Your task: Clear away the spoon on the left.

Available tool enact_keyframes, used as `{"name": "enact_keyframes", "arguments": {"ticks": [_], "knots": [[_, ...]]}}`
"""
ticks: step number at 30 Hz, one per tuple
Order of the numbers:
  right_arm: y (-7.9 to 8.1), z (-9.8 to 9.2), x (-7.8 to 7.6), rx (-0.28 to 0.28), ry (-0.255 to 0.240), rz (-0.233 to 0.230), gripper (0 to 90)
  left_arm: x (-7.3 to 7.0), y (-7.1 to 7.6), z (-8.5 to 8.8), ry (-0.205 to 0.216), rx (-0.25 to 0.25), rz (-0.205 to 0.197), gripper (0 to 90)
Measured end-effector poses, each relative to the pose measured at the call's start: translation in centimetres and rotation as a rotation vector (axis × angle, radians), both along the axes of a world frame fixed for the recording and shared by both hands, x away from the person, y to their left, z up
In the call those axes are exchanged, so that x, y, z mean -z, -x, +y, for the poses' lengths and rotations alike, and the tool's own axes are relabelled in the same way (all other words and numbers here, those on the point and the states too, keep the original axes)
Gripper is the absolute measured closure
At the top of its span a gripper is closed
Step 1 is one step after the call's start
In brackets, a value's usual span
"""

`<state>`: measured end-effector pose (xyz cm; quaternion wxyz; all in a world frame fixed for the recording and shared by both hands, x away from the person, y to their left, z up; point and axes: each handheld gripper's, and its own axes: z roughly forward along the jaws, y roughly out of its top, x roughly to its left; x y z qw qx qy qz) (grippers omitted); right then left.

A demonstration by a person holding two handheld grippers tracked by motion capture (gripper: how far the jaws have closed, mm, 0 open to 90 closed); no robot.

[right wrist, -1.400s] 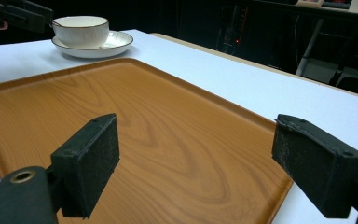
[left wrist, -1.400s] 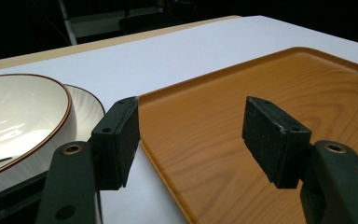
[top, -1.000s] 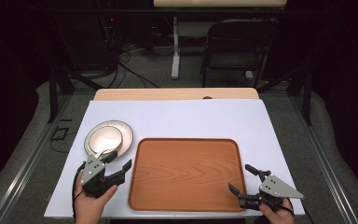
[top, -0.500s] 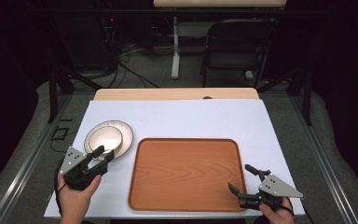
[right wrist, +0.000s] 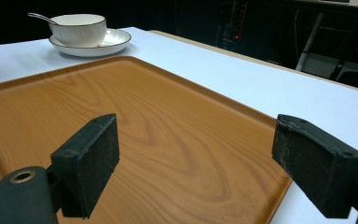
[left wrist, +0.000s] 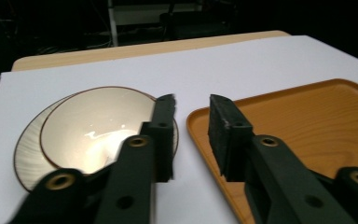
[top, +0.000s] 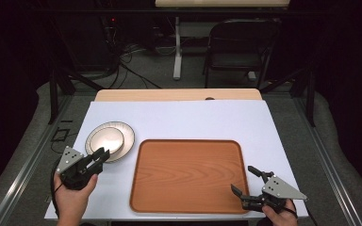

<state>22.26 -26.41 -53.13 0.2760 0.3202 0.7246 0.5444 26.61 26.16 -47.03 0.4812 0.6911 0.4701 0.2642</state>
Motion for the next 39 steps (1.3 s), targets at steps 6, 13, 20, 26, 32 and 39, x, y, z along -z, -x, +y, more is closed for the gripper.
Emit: {"name": "enact_keyframes", "arguments": {"ticks": [6, 13, 20, 26, 32, 39], "knots": [[0.0, 0.0, 0.0, 0.000, 0.000, -0.001, 14.3, 0.1, -0.1, 0.4, -0.024, -0.030, 0.033, 90.0], [0.0, 0.0, 0.0, 0.000, 0.000, 0.000, 14.3, 0.7, -0.3, 0.8, -0.019, -0.044, 0.065, 90.0], [0.0, 0.0, 0.0, -0.002, 0.000, 0.000, 14.3, 1.8, -0.9, 0.9, -0.049, -0.067, 0.095, 90.0], [0.0, 0.0, 0.0, 0.000, 0.001, -0.001, 14.3, 2.9, -1.5, 1.3, -0.052, -0.087, 0.124, 90.0], [0.0, 0.0, 0.0, -0.002, 0.000, 0.000, 14.3, 3.8, -1.9, 2.0, -0.076, -0.113, 0.155, 90.0], [0.0, 0.0, 0.0, -0.002, 0.000, -0.002, 14.3, 4.2, -2.5, 3.5, -0.072, -0.170, 0.156, 90.0]]}}
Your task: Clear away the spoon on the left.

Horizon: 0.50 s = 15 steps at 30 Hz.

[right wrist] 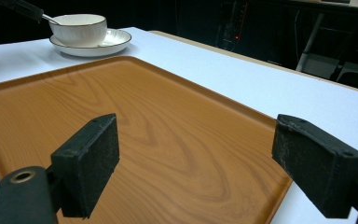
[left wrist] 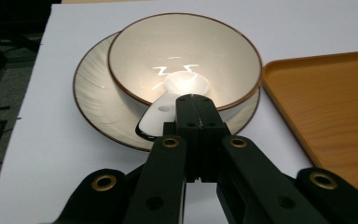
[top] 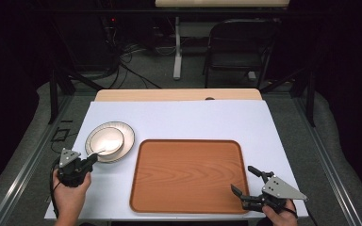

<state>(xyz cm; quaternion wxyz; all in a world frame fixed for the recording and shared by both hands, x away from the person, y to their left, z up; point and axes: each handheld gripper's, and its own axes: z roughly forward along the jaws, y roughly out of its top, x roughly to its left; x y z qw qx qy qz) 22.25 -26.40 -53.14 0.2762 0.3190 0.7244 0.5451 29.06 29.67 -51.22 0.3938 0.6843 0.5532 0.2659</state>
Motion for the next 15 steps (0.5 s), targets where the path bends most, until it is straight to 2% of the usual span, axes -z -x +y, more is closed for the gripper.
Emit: {"name": "enact_keyframes", "arguments": {"ticks": [9, 15], "knots": [[0.0, 0.0, 0.0, 0.000, 0.002, -0.002, 14.3, 0.1, -1.4, 1.5, -0.025, -0.055, -0.013, 90.0], [0.0, 0.0, 0.0, -0.001, 0.001, -0.001, 14.3, 0.2, -2.5, 2.5, 0.000, -0.092, -0.024, 90.0]]}}
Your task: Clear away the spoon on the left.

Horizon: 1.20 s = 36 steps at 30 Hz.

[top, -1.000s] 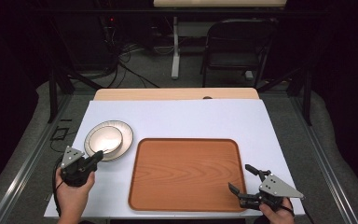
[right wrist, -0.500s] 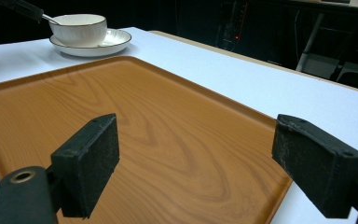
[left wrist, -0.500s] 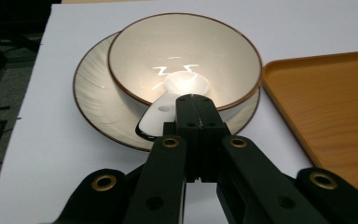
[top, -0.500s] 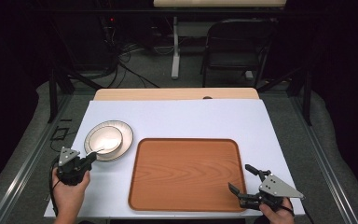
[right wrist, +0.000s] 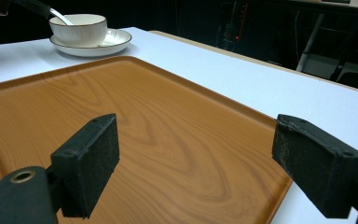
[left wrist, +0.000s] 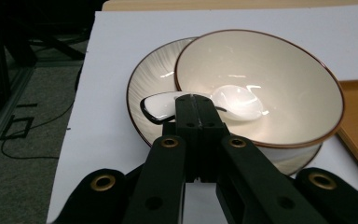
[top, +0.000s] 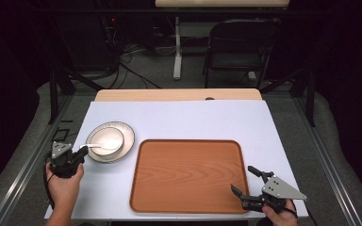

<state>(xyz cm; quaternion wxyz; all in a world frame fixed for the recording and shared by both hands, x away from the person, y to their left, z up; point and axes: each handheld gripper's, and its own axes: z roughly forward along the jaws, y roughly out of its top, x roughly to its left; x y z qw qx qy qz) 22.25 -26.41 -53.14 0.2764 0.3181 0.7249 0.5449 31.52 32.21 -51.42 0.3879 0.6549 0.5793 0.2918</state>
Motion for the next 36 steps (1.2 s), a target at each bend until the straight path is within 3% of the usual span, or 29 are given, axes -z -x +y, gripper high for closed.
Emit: {"name": "enact_keyframes", "arguments": {"ticks": [9, 26, 30, 36], "knots": [[0.0, 0.0, 0.0, 0.001, 0.000, 0.004, 14.3, 0.1, -1.5, 0.5, 0.009, -0.032, -0.003, 90.0], [-0.1, 0.0, 0.0, 0.001, 0.001, 0.006, 14.3, 0.1, -2.1, 1.2, 0.022, -0.057, -0.003, 90.0], [-0.1, 0.0, 0.0, 0.003, 0.000, 0.007, 14.3, 0.0, -2.1, 1.3, 0.054, -0.069, -0.007, 90.0], [-0.1, 0.0, 0.0, 0.003, 0.000, 0.006, 14.3, -0.3, -2.0, 1.5, 0.109, -0.097, -0.008, 81.7]]}}
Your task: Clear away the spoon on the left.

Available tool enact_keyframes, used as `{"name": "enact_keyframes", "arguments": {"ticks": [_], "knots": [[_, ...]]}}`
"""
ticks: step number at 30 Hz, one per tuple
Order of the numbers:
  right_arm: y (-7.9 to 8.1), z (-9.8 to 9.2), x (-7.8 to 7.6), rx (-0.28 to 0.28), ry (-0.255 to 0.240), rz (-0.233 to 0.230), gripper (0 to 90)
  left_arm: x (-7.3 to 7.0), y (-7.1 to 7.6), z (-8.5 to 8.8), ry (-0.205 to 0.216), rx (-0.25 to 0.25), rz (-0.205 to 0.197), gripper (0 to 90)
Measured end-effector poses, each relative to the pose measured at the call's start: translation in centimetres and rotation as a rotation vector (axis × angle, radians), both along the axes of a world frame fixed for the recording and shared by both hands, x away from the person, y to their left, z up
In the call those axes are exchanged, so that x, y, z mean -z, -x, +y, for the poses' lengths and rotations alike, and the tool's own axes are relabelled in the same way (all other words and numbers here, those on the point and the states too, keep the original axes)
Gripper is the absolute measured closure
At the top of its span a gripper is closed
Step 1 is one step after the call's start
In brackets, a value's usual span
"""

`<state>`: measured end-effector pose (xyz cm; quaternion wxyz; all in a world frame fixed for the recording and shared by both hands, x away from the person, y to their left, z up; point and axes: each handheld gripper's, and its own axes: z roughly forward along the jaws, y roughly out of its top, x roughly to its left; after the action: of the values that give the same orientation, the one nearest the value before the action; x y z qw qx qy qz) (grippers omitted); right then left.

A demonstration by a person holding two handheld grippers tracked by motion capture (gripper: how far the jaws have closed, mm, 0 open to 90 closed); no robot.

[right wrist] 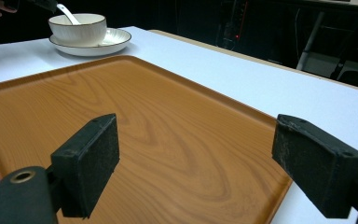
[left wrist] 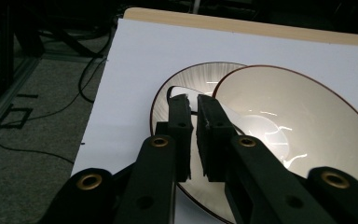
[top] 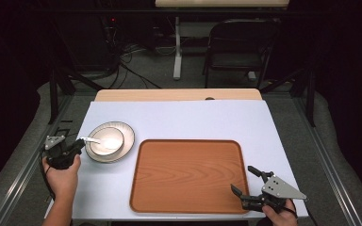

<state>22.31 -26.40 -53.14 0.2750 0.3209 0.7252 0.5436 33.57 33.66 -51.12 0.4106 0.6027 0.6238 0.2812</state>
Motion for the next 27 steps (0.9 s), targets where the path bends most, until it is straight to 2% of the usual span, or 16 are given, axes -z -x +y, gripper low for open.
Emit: {"name": "enact_keyframes", "arguments": {"ticks": [1, 4, 5, 6, 7, 15, 27], "knots": [[0.0, 0.0, 0.0, 0.000, 0.000, 0.000, 14.3, -0.1, 0.0, 0.1, 0.026, -0.011, 0.002, 79.0], [0.0, 0.0, 0.0, 0.000, 0.000, -0.002, 14.3, -0.2, 0.0, 0.1, 0.048, -0.022, 0.002, 72.2], [0.0, 0.0, 0.0, 0.000, 0.000, -0.002, 14.3, -0.2, 0.0, 0.2, 0.092, -0.033, -0.020, 67.3], [0.0, 0.0, 0.0, 0.000, 0.000, -0.002, 14.3, -0.2, 0.0, 0.2, 0.092, -0.033, -0.020, 63.8], [0.0, 0.0, 0.0, 0.000, 0.000, -0.001, 14.3, -0.2, 0.0, 0.2, 0.119, -0.054, -0.032, 60.6], [0.0, 0.0, 0.0, -0.001, 0.000, -0.002, 14.3, 0.5, -0.3, -0.1, 0.158, -0.090, -0.055, 46.1], [0.0, 0.0, 0.0, -0.003, 0.000, -0.005, 14.3, 1.8, -1.8, -0.6, 0.201, -0.105, -0.038, 42.9]]}}
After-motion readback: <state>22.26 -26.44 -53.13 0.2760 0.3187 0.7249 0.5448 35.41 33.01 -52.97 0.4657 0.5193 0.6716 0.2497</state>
